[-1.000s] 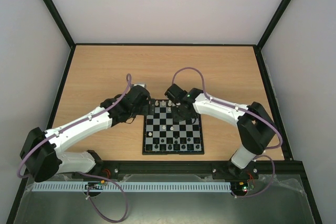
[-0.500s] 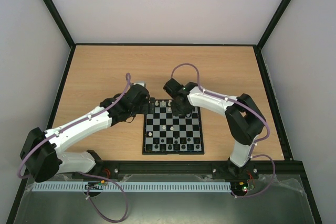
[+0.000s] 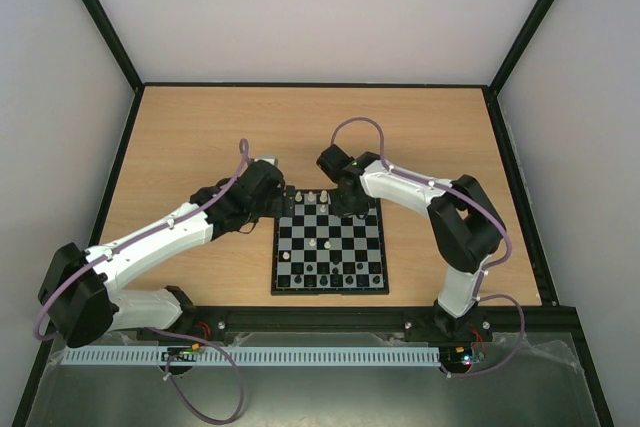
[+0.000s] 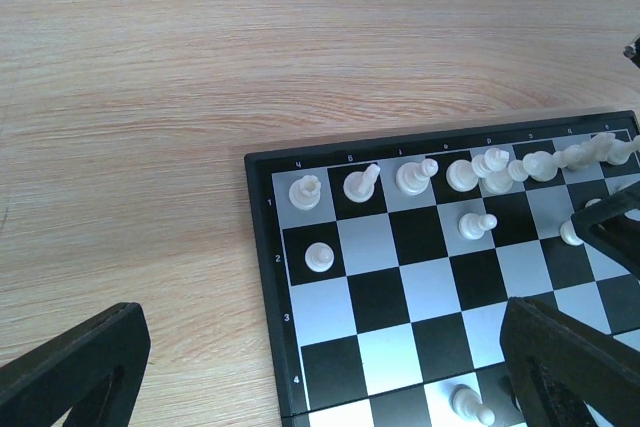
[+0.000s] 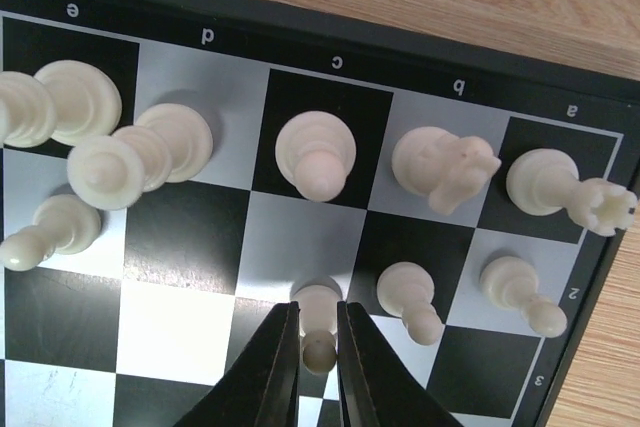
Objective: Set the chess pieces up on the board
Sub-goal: Place the chess piece on the chessboard.
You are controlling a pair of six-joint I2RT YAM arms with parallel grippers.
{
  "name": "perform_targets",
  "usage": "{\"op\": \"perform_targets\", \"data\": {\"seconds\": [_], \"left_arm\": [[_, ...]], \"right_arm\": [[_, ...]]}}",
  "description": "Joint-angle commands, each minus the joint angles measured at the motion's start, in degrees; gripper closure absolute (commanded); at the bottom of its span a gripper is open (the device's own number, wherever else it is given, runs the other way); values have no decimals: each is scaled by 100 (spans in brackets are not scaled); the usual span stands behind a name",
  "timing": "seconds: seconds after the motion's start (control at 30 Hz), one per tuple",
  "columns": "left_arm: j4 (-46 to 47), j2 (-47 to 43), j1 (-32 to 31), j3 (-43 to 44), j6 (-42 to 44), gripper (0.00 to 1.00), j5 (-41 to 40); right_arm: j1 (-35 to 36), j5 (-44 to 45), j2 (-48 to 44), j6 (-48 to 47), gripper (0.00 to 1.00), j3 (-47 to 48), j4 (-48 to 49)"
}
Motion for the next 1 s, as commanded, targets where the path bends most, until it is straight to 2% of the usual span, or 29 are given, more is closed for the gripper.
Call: {"op": "perform_targets", "data": {"seconds": [0.0, 0.57, 0.7, 0.77, 0.83, 0.97], "left_arm": [[9, 74, 32, -95, 50, 1, -5], [-30, 51, 31, -77, 3, 1, -22], [-30, 40, 30, -86, 1, 1, -13], [-30, 26, 30, -86, -10, 1, -13], [-30, 34, 30, -86, -11, 1, -5], [-13, 65, 33, -87, -22, 1, 15]], "right_arm": [[-30, 40, 145, -102, 88, 205, -115], [-149, 19, 150, -209, 89, 299, -75], [-149, -22, 93, -202, 73, 232, -110], [-148, -49, 14, -200, 71, 186, -112], [-148, -97, -37, -200, 71, 155, -133], [-150, -205, -86, -213, 77, 60, -152]]}}
